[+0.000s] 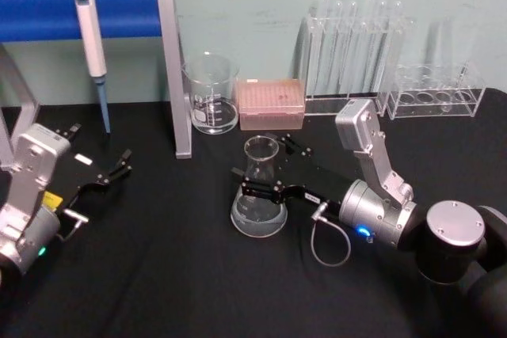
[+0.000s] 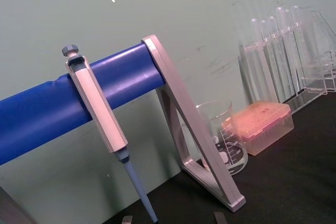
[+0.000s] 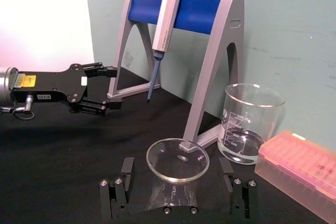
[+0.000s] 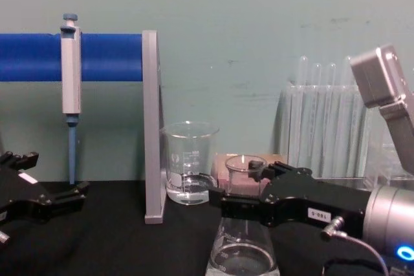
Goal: Grasp the erlenmeyer flask with one hand, shake it three times, then place it back.
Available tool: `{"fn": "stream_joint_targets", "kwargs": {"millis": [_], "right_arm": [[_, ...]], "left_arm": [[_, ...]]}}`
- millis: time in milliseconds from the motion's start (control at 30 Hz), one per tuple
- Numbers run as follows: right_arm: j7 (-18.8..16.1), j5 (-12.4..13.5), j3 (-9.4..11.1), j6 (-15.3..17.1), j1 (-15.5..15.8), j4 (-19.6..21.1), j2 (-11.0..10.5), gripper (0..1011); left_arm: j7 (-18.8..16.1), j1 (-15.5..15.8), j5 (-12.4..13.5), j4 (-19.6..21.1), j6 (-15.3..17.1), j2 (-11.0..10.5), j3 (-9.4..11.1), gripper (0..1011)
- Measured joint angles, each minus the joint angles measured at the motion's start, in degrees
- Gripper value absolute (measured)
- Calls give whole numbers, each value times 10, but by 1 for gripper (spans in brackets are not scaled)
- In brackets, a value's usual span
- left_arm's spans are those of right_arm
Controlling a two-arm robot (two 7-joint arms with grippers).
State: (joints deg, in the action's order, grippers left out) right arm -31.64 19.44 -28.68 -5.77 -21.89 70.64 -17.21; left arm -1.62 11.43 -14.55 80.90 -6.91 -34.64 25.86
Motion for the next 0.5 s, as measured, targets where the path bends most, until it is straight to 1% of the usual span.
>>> {"fn": "stream_joint_targets", "kwargs": {"millis": [367, 467, 500], "right_arm": [[0, 0, 0, 0, 0, 0, 0, 1002], [0, 1, 0, 0, 0, 0, 0, 928], [0, 1, 0, 0, 0, 0, 0, 928]], "left_arm": [[0, 0, 0, 0, 0, 0, 0, 1001], [0, 0, 0, 0, 0, 0, 0, 1001], [0, 0, 0, 0, 0, 0, 0, 1001]]}}
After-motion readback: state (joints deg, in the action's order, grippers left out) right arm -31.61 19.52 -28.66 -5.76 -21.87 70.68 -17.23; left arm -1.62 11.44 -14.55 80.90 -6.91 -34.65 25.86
